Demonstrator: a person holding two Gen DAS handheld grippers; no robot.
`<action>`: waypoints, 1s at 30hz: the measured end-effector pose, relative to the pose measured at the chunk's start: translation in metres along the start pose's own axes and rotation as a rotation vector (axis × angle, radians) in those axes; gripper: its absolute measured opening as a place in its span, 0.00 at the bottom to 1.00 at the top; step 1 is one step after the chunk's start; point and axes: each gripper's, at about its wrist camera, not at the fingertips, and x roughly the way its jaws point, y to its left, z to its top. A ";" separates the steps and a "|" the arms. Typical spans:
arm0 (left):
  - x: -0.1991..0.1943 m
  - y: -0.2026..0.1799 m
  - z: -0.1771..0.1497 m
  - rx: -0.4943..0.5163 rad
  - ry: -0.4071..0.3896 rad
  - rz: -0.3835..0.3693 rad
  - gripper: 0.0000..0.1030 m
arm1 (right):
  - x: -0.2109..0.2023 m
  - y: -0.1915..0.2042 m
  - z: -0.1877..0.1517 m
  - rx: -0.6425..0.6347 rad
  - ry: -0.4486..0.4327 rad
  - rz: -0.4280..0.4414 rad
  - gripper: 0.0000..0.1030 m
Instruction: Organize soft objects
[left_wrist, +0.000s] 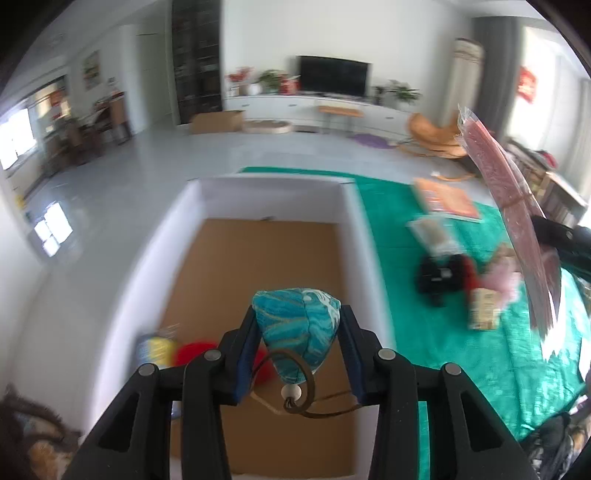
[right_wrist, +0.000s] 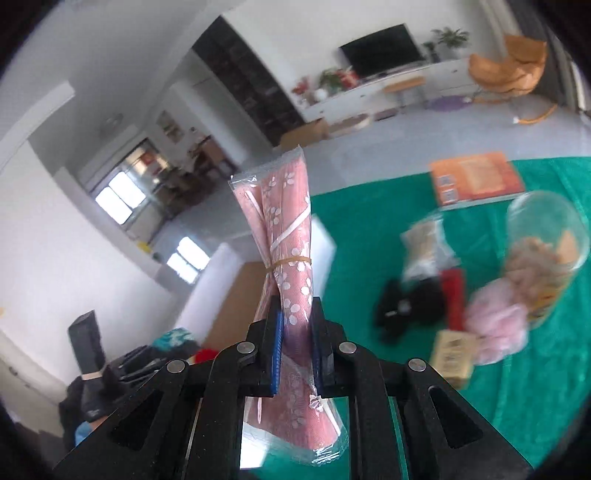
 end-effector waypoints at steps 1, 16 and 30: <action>-0.001 0.016 -0.005 -0.024 0.012 0.043 0.44 | 0.020 0.017 -0.007 -0.003 0.034 0.041 0.14; -0.002 0.020 -0.043 -0.142 -0.094 -0.082 0.99 | 0.045 -0.043 -0.110 -0.140 0.056 -0.352 0.74; 0.071 -0.216 -0.103 0.175 0.177 -0.420 0.99 | -0.054 -0.214 -0.179 0.140 -0.100 -0.897 0.75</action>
